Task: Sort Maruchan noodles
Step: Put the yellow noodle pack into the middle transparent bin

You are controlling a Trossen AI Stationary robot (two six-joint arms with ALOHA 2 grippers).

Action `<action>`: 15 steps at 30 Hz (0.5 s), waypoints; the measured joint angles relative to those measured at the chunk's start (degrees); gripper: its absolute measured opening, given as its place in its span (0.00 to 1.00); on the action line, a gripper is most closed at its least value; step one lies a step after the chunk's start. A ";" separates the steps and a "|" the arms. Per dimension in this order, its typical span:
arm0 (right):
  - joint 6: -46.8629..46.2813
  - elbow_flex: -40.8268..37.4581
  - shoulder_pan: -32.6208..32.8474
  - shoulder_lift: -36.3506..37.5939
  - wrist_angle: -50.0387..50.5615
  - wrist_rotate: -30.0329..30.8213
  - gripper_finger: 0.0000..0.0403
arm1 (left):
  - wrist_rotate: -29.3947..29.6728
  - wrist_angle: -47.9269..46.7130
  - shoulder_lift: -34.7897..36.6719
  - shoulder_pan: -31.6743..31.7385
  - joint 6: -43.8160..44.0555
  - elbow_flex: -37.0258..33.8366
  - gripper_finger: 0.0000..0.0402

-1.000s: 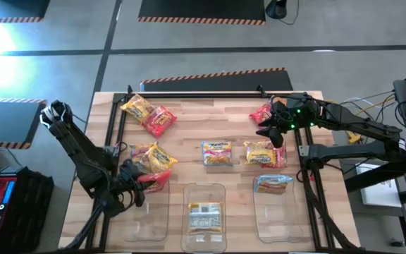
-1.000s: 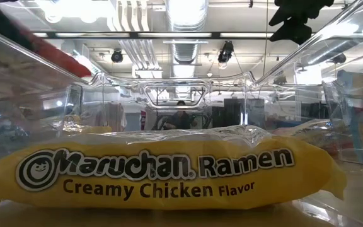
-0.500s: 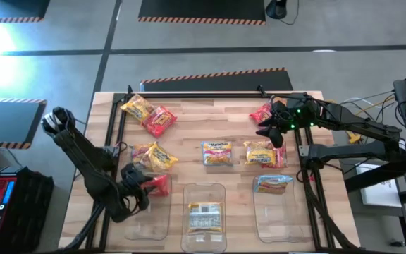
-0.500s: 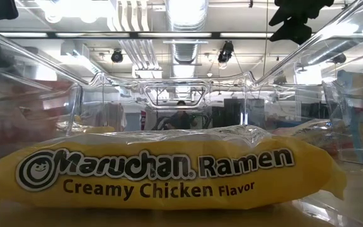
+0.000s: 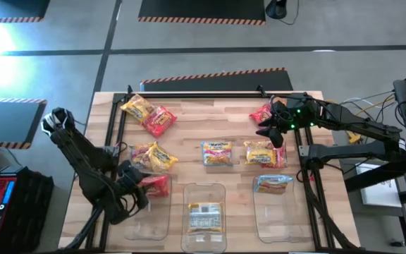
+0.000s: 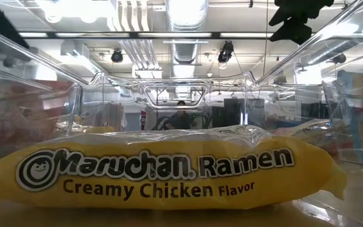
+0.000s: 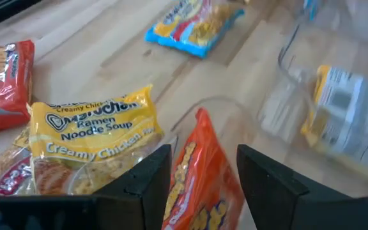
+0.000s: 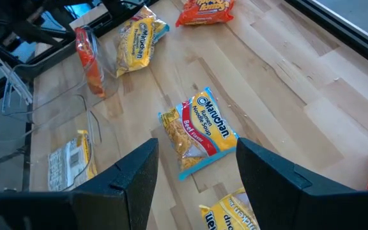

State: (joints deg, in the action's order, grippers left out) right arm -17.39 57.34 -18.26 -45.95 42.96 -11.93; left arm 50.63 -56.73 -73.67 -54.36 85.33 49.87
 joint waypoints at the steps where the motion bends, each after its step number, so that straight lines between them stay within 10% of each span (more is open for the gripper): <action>1: 0.00 0.00 0.00 0.00 0.00 -0.02 0.49 | 0.63 -0.40 0.00 0.40 1.54 0.56 0.40; 15: 0.00 0.00 0.00 0.00 0.00 -0.02 0.49 | -5.07 -0.13 1.58 20.43 -0.26 5.04 0.40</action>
State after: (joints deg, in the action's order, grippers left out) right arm -17.39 57.34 -18.26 -45.95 42.96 -11.94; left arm 45.56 -56.86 -72.09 -33.93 85.06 54.92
